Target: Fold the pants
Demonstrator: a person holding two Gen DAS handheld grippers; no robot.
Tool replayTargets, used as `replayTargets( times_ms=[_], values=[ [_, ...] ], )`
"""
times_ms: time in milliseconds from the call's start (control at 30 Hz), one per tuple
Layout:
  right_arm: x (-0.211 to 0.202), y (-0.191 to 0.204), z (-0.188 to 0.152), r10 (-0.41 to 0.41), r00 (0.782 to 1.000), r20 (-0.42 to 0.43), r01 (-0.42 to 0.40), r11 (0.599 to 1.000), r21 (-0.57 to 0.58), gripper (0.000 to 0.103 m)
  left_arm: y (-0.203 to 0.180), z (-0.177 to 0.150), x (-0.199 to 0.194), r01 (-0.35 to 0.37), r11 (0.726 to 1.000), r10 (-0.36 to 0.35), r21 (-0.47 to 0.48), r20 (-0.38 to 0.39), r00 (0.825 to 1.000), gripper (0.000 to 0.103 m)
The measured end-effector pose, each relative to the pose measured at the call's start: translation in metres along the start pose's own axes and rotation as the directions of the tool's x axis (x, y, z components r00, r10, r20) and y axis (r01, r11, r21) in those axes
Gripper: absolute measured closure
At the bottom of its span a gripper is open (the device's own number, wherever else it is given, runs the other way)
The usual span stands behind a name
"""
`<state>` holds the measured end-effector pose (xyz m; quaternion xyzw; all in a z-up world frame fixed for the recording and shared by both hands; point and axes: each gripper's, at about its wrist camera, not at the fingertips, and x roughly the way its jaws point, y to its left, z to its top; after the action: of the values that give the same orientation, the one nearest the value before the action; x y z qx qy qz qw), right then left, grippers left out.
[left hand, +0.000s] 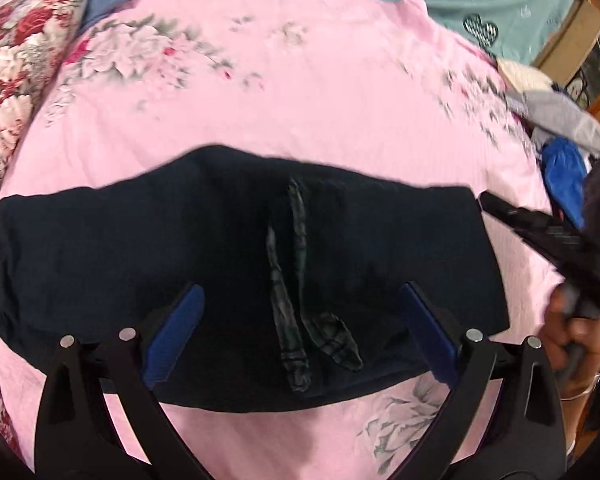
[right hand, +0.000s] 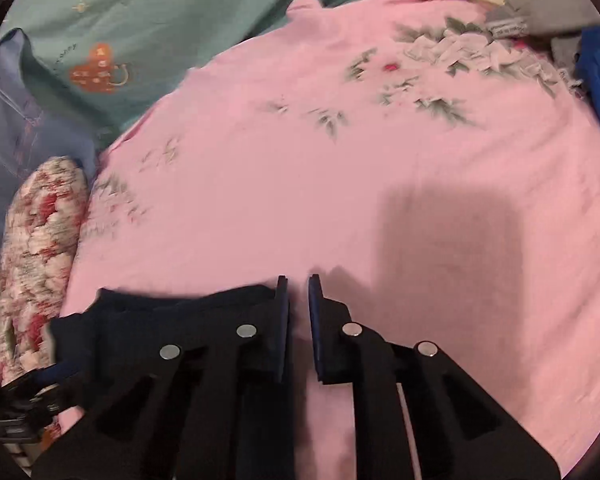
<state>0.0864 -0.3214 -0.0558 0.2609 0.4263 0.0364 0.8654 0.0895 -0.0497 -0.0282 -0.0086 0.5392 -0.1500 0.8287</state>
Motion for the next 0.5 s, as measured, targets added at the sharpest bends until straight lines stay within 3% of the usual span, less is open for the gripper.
replayTargets(
  times_ms=[33, 133, 200, 267, 300, 333, 433, 500],
  values=[
    [-0.004, 0.001, -0.002, 0.080, 0.997, -0.021, -0.080, 0.997, 0.013, 0.089, 0.000, -0.003, 0.002, -0.005, 1.000, 0.005, 0.010, -0.006, 1.000, 0.004],
    [-0.032, 0.010, -0.016, 0.194, 0.981, -0.020, -0.194, 0.980, -0.036, 0.085, 0.008, -0.010, 0.008, -0.040, 0.999, 0.040, 0.011, -0.025, 0.999, 0.004],
    [-0.029, 0.019, -0.030, 0.261, 0.957, -0.122, -0.271, 0.960, -0.072, 0.075, 0.019, -0.015, 0.015, -0.063, 0.998, 0.063, -0.006, -0.050, 0.997, 0.004],
    [-0.015, 0.023, -0.048, 0.178, 0.961, -0.212, -0.206, 0.971, -0.121, 0.079, 0.031, -0.018, 0.022, -0.053, 0.998, 0.050, -0.029, -0.079, 0.996, 0.003],
    [-0.008, 0.021, -0.057, 0.099, 0.971, -0.218, -0.137, 0.976, -0.168, 0.087, 0.037, -0.021, 0.023, -0.034, 0.999, 0.031, -0.041, -0.084, 0.996, 0.002],
    [-0.011, 0.017, -0.061, 0.090, 0.976, -0.200, -0.126, 0.976, -0.180, 0.097, 0.042, -0.024, 0.020, -0.010, 0.999, 0.007, -0.041, -0.067, 0.998, 0.002],
    [-0.022, 0.004, -0.060, 0.120, 0.971, -0.207, -0.144, 0.985, -0.100, 0.096, 0.049, -0.030, 0.012, -0.005, 0.998, 0.002, -0.060, -0.048, 0.999, 0.002],
    [-0.034, 0.011, -0.056, 0.082, 0.980, -0.183, -0.108, 0.984, -0.140, 0.093, 0.047, -0.032, 0.008, -0.018, 0.998, 0.015, -0.059, -0.041, 0.999, 0.002]
  ],
)
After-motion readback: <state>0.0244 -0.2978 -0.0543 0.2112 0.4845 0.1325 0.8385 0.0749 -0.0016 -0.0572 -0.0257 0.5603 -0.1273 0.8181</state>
